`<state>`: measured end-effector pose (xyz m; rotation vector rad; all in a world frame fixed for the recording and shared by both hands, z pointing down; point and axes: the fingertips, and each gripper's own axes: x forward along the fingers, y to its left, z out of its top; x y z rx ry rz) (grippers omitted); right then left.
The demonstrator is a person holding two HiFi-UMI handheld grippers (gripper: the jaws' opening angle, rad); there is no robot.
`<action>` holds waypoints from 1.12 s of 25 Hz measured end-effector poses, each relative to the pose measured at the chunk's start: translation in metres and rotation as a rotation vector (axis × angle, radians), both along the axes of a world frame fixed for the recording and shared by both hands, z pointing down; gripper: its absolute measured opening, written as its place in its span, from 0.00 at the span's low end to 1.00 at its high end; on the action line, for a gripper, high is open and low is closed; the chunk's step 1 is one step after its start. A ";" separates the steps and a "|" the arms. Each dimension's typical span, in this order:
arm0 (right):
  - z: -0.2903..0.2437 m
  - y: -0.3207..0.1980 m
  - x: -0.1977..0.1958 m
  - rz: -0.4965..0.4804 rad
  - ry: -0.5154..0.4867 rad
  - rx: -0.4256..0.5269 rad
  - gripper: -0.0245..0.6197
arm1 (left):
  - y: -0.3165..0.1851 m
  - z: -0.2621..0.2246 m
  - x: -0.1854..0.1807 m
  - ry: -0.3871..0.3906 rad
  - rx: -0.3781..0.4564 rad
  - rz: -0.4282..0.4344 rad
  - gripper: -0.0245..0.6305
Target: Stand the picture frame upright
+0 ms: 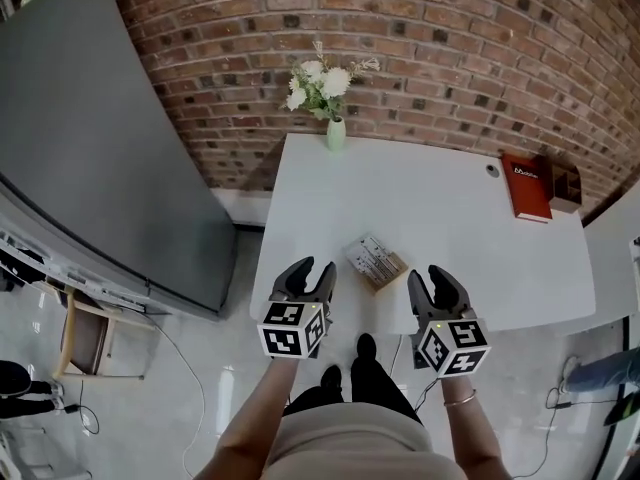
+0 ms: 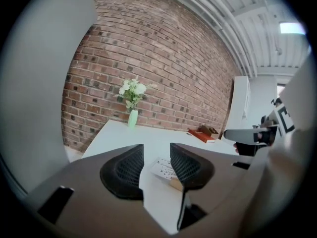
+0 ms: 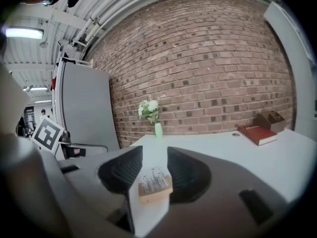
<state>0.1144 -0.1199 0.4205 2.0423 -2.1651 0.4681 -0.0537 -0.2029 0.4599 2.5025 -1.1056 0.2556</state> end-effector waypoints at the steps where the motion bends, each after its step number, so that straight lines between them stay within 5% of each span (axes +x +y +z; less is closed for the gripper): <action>1: 0.001 -0.005 0.003 -0.009 0.000 -0.003 0.25 | -0.004 0.001 0.001 0.003 -0.008 -0.010 0.27; 15: 0.031 -0.059 0.020 -0.164 0.006 -0.095 0.25 | -0.030 0.040 0.021 0.023 -0.160 -0.139 0.27; 28: 0.051 -0.077 0.026 -0.227 -0.014 -0.145 0.25 | -0.022 0.092 0.050 0.024 -0.378 -0.118 0.27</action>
